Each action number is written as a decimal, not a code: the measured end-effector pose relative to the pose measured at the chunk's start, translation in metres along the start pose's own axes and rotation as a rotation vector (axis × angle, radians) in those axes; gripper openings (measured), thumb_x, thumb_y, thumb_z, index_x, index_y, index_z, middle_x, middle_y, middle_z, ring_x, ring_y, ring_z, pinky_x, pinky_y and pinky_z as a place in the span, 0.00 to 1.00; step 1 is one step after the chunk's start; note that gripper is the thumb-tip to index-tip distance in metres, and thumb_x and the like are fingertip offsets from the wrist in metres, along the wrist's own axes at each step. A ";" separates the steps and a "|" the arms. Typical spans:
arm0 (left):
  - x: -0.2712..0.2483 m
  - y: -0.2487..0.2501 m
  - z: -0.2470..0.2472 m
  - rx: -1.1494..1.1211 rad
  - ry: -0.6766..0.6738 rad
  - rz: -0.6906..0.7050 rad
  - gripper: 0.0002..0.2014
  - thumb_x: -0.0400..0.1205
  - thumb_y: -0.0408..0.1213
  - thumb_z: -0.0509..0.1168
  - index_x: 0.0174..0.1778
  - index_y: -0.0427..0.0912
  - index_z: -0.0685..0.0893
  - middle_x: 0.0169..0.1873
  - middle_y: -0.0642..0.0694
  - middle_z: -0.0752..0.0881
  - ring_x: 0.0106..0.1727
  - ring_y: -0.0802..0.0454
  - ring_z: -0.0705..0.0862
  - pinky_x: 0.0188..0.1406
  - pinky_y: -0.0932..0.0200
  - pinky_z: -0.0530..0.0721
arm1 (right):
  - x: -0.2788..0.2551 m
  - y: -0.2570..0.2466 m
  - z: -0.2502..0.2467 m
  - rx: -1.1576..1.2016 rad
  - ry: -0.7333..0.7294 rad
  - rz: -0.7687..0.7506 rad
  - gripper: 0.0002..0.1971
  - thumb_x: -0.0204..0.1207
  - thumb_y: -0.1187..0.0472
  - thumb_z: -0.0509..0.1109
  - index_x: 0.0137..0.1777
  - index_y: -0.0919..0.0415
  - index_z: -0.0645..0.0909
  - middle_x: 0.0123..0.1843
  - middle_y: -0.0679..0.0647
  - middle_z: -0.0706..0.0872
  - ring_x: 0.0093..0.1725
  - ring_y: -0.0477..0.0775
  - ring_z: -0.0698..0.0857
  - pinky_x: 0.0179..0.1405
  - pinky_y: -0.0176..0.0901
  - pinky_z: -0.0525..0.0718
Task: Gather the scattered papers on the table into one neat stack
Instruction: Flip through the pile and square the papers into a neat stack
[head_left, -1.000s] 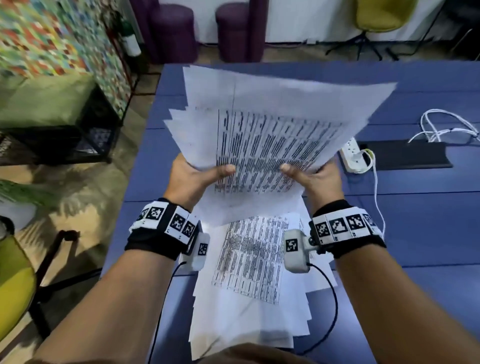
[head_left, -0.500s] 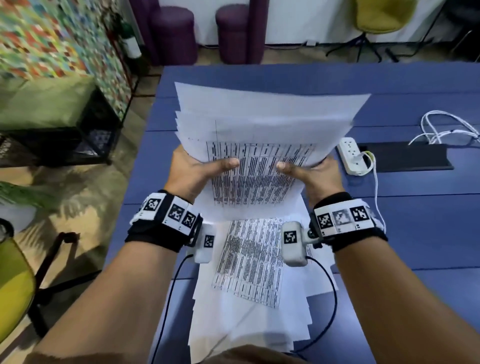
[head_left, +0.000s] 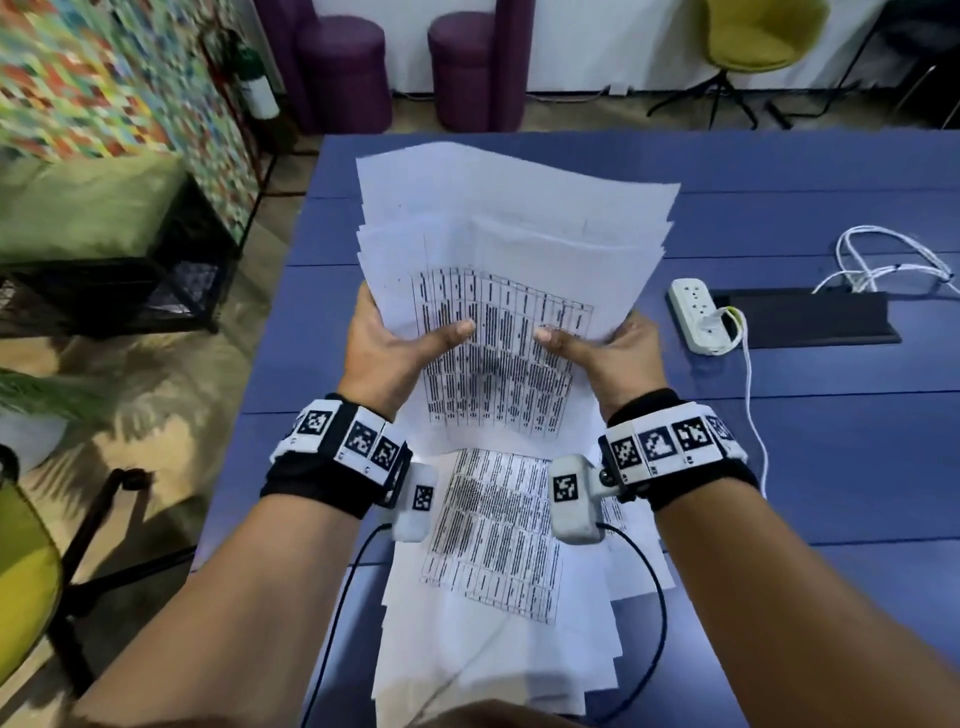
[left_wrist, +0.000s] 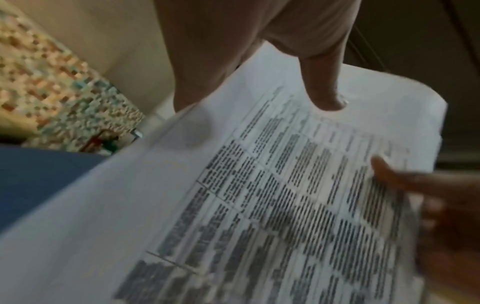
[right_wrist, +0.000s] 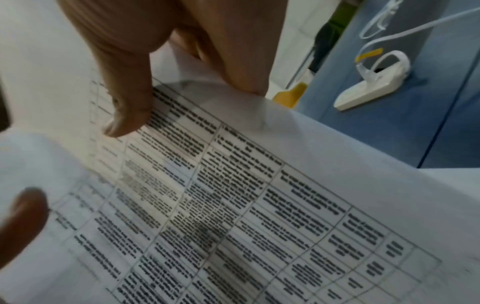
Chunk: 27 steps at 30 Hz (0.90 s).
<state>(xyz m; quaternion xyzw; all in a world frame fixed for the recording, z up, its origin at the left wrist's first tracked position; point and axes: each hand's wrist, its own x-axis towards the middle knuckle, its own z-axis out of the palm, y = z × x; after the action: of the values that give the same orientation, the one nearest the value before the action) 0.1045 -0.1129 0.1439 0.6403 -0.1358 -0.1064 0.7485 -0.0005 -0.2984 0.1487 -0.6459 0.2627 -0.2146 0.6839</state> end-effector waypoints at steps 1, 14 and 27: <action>0.000 0.000 -0.002 -0.012 0.008 -0.018 0.43 0.61 0.31 0.84 0.70 0.34 0.70 0.63 0.40 0.85 0.65 0.47 0.85 0.62 0.47 0.84 | -0.001 0.000 0.000 0.003 0.004 -0.017 0.20 0.57 0.69 0.84 0.31 0.55 0.73 0.21 0.39 0.82 0.25 0.38 0.82 0.45 0.44 0.87; 0.002 -0.001 -0.001 0.044 -0.051 -0.023 0.39 0.64 0.26 0.83 0.69 0.27 0.72 0.59 0.37 0.87 0.61 0.50 0.88 0.56 0.59 0.86 | 0.004 -0.002 -0.008 -0.038 0.044 -0.006 0.44 0.39 0.48 0.91 0.52 0.70 0.77 0.39 0.51 0.90 0.42 0.48 0.90 0.62 0.54 0.84; -0.003 0.015 0.015 -0.004 0.025 0.115 0.36 0.66 0.24 0.80 0.66 0.40 0.69 0.59 0.49 0.84 0.61 0.61 0.86 0.57 0.62 0.84 | -0.015 -0.028 0.005 -0.422 0.227 -0.732 0.56 0.60 0.85 0.66 0.83 0.53 0.42 0.75 0.42 0.58 0.67 0.27 0.62 0.68 0.21 0.64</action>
<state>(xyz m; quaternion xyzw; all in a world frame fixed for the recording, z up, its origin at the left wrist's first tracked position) 0.0960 -0.1236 0.1610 0.6314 -0.1626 -0.0555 0.7562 -0.0074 -0.2872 0.1781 -0.7944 0.1280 -0.4539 0.3828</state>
